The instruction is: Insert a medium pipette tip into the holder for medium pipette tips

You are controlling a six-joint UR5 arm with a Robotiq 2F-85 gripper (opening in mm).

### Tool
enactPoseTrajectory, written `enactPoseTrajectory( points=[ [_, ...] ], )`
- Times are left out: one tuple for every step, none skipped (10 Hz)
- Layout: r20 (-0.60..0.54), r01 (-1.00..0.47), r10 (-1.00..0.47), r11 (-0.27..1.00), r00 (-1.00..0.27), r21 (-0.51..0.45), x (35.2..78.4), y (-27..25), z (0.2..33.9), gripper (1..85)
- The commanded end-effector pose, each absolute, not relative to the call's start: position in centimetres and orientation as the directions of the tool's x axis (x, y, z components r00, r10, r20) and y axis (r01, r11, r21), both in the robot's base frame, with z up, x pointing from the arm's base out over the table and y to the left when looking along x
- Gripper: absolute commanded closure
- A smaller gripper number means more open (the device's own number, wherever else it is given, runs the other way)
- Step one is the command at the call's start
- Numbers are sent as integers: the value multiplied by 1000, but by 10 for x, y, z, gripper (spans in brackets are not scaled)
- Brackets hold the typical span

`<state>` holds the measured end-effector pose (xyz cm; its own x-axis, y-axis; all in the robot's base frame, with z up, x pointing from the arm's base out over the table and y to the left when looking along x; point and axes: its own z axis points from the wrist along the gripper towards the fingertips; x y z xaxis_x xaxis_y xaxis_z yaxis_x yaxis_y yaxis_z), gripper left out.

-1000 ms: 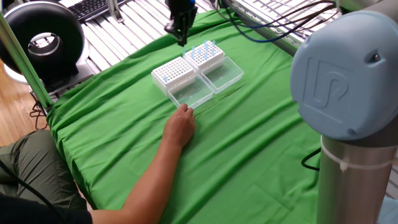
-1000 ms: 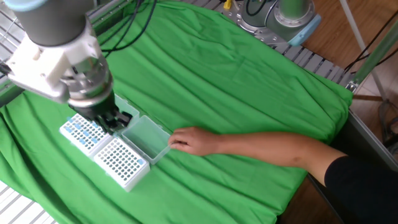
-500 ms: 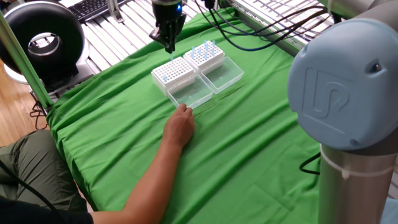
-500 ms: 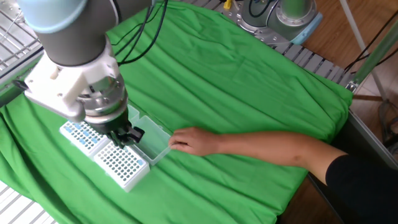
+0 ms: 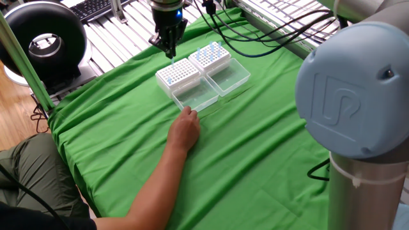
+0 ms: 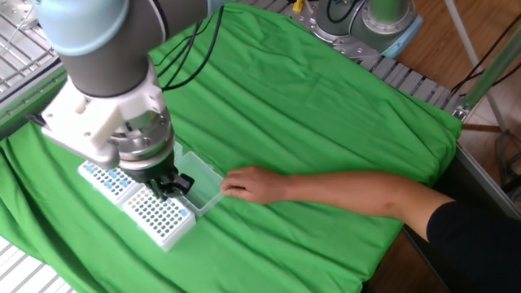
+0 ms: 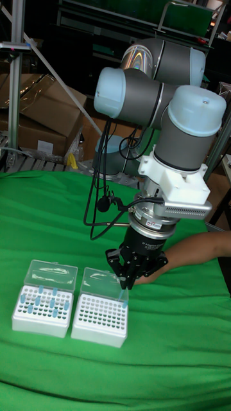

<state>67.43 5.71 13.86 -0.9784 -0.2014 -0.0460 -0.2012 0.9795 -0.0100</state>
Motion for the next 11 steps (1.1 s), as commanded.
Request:
enactPoseTrajectory(
  points=[
    [-56,-190,-190,982,-980,-1,672,64,133,847],
    [-63,-190,-190,982,-980,-2,672,65,130,847],
    [-66,-193,-193,981,-979,-4,673,64,127,847],
    [-66,-196,-196,981,-978,-5,672,62,126,847],
    [-69,-197,-197,980,-978,-4,672,63,124,847],
    [-70,-194,-194,981,-978,-7,671,63,121,847],
    [-71,-194,-195,981,-978,-9,670,63,120,847],
    [-71,-196,-196,981,-978,-9,670,63,119,847],
    [-71,-196,-196,981,-978,-10,668,63,118,847],
    [-71,-196,-196,981,-978,-12,667,63,117,847],
    [-71,-196,-196,981,-978,-12,667,63,116,847]
  ],
)
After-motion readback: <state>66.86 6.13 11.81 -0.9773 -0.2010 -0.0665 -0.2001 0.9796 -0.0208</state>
